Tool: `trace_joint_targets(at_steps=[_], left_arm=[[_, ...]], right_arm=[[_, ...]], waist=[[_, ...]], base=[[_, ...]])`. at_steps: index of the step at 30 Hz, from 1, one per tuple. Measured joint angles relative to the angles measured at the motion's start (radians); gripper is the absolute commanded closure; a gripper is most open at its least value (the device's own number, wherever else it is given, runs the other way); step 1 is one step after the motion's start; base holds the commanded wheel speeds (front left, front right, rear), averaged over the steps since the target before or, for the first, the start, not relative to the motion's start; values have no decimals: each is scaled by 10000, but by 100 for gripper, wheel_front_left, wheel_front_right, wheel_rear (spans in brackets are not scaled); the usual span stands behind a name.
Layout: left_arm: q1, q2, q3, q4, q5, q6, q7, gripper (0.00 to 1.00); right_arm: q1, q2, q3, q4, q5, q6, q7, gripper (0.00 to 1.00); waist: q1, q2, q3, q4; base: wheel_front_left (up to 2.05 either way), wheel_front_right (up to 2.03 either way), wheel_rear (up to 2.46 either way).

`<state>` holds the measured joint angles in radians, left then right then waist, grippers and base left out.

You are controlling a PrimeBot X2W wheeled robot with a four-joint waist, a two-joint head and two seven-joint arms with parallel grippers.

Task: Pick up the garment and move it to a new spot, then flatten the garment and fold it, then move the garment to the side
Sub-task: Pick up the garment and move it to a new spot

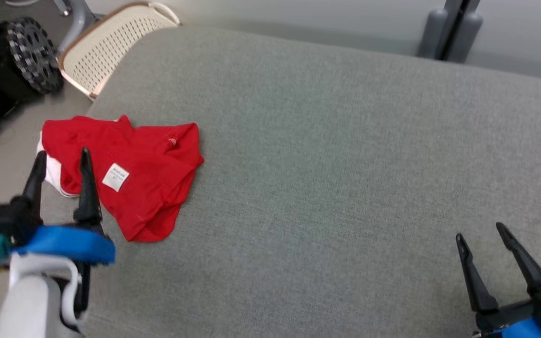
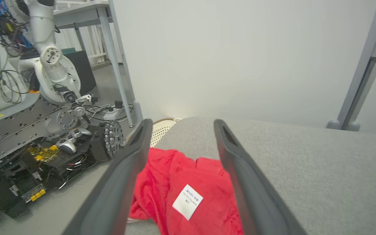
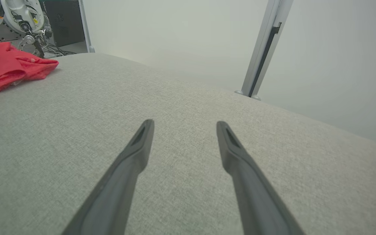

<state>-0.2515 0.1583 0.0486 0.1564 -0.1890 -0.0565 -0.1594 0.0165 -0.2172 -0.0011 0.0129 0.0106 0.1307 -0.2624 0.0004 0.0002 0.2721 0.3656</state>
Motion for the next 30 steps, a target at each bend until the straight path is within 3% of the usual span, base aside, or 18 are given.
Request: trace_joint_targets(at_steps=[2, 7, 13, 18, 19, 30], left_arm=[[-1018, 474, -15, 690, -270, -297, 882, 0], [-3075, 1601, 59, 2746, -738, -571, 2184, 0], [-4401, 1987, 226, 5448, -1737, -669, 4209, 0], [-4843, 2008, 410, 6861, -2357, -675, 4742, 0], [-4903, 2004, 431, 6974, -2405, -677, 4520, 100], [-5086, 2336, 395, 7352, -1996, -579, 821, 100]], right_arm=[[-220, -198, -17, -46, -19, 2, 0, 0], [-692, -623, 48, -153, -84, 4, 0, 0], [-1127, -777, -61, -282, -84, 2, 0, 0], [-1168, -759, -244, -359, -84, 2, 0, 0], [-1169, -742, -290, -372, -84, 2, 0, 0], [-1142, -167, -384, -247, -50, 2, 0, 0]], waist=[[1, 0, 382, -79], [0, 0, 1197, -362], [-1, 1, 1881, -898], [-1, 2, 2229, -1257], [-1, 1, 2266, -1303], [-4, 0, 1626, -1425]], base=[[0, 0, 0], [0, 0, 0], [0, 0, 0], [0, 0, 0], [0, 0, 0], [0, 0, 0]])
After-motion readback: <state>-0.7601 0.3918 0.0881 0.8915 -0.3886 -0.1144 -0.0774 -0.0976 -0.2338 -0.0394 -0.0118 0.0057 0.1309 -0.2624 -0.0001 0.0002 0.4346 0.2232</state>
